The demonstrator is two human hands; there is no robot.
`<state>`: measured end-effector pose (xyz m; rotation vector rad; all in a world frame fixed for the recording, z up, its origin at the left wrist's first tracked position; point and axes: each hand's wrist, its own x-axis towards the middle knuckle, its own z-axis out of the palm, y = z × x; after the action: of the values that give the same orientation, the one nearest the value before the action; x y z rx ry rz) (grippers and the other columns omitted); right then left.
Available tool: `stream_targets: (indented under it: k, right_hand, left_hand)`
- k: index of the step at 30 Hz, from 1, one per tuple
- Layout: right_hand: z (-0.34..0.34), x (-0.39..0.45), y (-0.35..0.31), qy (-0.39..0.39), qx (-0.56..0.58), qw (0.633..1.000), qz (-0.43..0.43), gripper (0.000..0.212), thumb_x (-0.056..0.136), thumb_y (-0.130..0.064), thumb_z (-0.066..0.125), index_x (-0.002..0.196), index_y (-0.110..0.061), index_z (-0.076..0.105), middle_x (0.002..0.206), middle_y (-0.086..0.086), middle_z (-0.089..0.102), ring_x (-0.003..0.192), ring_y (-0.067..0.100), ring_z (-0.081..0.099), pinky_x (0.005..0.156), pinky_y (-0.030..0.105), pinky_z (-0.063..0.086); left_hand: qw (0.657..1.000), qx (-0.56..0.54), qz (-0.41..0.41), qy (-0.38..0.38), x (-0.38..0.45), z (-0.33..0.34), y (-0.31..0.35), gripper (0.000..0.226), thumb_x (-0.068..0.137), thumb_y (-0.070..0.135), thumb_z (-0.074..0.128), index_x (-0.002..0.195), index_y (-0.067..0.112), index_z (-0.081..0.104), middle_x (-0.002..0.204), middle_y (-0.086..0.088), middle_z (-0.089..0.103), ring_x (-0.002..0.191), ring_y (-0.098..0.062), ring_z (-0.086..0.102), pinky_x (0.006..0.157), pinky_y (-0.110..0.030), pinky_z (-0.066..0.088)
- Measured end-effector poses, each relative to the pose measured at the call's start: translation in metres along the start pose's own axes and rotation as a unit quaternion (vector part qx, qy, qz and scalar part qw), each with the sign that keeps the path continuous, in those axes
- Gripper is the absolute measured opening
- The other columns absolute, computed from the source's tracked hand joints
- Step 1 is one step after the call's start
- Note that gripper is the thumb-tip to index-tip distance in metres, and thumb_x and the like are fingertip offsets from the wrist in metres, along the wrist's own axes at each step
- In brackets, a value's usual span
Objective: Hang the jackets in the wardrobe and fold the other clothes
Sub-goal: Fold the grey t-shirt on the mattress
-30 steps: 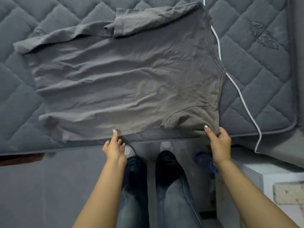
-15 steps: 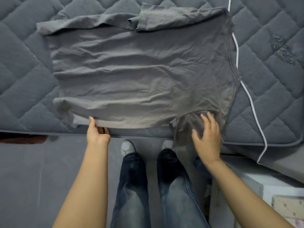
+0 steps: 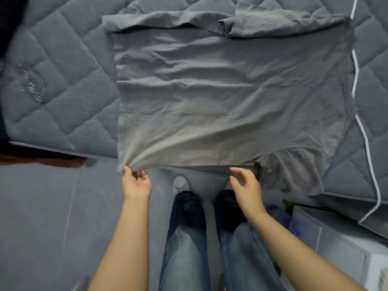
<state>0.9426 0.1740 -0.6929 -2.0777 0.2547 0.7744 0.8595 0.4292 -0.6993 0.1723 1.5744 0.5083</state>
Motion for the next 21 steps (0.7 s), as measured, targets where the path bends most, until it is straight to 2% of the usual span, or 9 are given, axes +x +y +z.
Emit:
stream_targets:
  k: [2, 4, 7, 9, 12, 14, 16, 19, 21]
  right_hand:
    - [0.007, 0.000, -0.004, 0.031, 0.226, 0.958, 0.176, 0.022, 0.095, -0.005, 0.058, 0.116, -0.004, 0.061, 0.105, 0.007, 0.064, 0.112, 0.028, 0.061, 0.085, 0.024, 0.052]
    - [0.009, 0.007, -0.008, 0.027, 0.401, 0.873, 0.277, 0.029, 0.098, -0.015, 0.055, 0.124, -0.002, 0.055, 0.116, 0.013, 0.062, 0.118, 0.029, 0.057, 0.094, 0.032, 0.049]
    - [0.007, 0.027, -0.023, 0.021, 0.548, 0.779, 0.304, 0.043, 0.097, -0.033, 0.056, 0.132, -0.011, 0.050, 0.131, 0.008, 0.055, 0.131, 0.025, 0.048, 0.112, 0.039, 0.037]
    - [0.003, 0.044, -0.034, 0.059, 0.633, 0.710, 0.304, 0.045, 0.091, -0.041, 0.063, 0.125, -0.013, 0.055, 0.132, 0.004, 0.056, 0.127, 0.023, 0.051, 0.112, 0.039, 0.037]
    - [-0.010, 0.061, -0.040, 0.146, 0.704, 0.625, 0.303, 0.033, 0.088, -0.042, 0.068, 0.106, -0.016, 0.060, 0.110, 0.004, 0.063, 0.111, 0.021, 0.058, 0.106, 0.040, 0.042]
    - [-0.023, 0.063, -0.032, 0.206, 0.731, 0.573, 0.308, 0.024, 0.091, -0.038, 0.065, 0.089, -0.016, 0.057, 0.091, -0.001, 0.060, 0.094, 0.016, 0.057, 0.097, 0.031, 0.044]
    - [-0.036, 0.057, -0.017, 0.241, 0.752, 0.527, 0.314, 0.024, 0.094, -0.033, 0.062, 0.083, -0.013, 0.053, 0.085, -0.002, 0.056, 0.095, 0.012, 0.058, 0.093, 0.025, 0.044]
    - [-0.051, 0.047, 0.004, 0.282, 0.768, 0.481, 0.313, 0.024, 0.096, -0.027, 0.059, 0.082, -0.009, 0.052, 0.084, 0.001, 0.055, 0.112, 0.011, 0.059, 0.098, 0.025, 0.045]
    - [-0.058, 0.043, 0.011, 0.298, 0.774, 0.463, 0.312, 0.023, 0.095, -0.025, 0.061, 0.080, -0.010, 0.052, 0.081, 0.000, 0.054, 0.088, 0.014, 0.061, 0.091, 0.025, 0.048]
  left_hand:
    - [0.999, -0.012, -0.021, -0.032, 0.003, -0.001, 0.000, 0.029, 0.097, 0.045, 0.054, 0.107, 0.018, 0.061, 0.103, 0.004, 0.065, 0.098, -0.007, 0.062, 0.093, -0.019, 0.048]
    - [0.997, 0.015, -0.038, -0.060, 0.001, 0.003, -0.005, 0.036, 0.092, 0.048, 0.060, 0.113, 0.018, 0.062, 0.114, 0.001, 0.066, 0.109, -0.012, 0.062, 0.100, -0.026, 0.048]
    - [0.992, 0.063, -0.073, -0.079, -0.008, 0.013, -0.022, 0.033, 0.091, 0.043, 0.064, 0.110, 0.015, 0.062, 0.118, -0.003, 0.065, 0.111, -0.015, 0.062, 0.103, -0.032, 0.047]
    - [0.994, 0.053, -0.076, -0.065, -0.013, 0.017, -0.034, 0.028, 0.094, 0.039, 0.060, 0.106, 0.014, 0.062, 0.120, -0.004, 0.065, 0.108, -0.016, 0.063, 0.102, -0.032, 0.048]
    - [0.997, 0.013, -0.071, -0.038, -0.014, 0.020, -0.039, 0.026, 0.098, 0.040, 0.053, 0.101, 0.016, 0.061, 0.124, -0.002, 0.063, 0.114, -0.017, 0.061, 0.096, -0.029, 0.050]
    - [0.997, -0.008, -0.077, -0.030, -0.012, 0.019, -0.038, 0.024, 0.098, 0.039, 0.053, 0.093, 0.016, 0.062, 0.129, -0.002, 0.062, 0.122, -0.017, 0.058, 0.099, -0.029, 0.049]
    - [0.997, -0.017, -0.079, -0.015, -0.010, 0.019, -0.036, 0.023, 0.098, 0.037, 0.054, 0.090, 0.017, 0.061, 0.135, -0.002, 0.060, 0.125, -0.017, 0.057, 0.103, -0.029, 0.047]
    - [0.998, 0.001, -0.065, 0.005, -0.009, 0.018, -0.033, 0.020, 0.100, 0.035, 0.052, 0.096, 0.018, 0.061, 0.135, -0.001, 0.060, 0.124, -0.016, 0.057, 0.093, -0.027, 0.050]
    - [0.999, 0.010, -0.031, 0.028, -0.010, 0.017, -0.032, 0.020, 0.100, 0.032, 0.054, 0.111, 0.017, 0.059, 0.126, 0.000, 0.063, 0.118, -0.015, 0.059, 0.090, -0.025, 0.050]
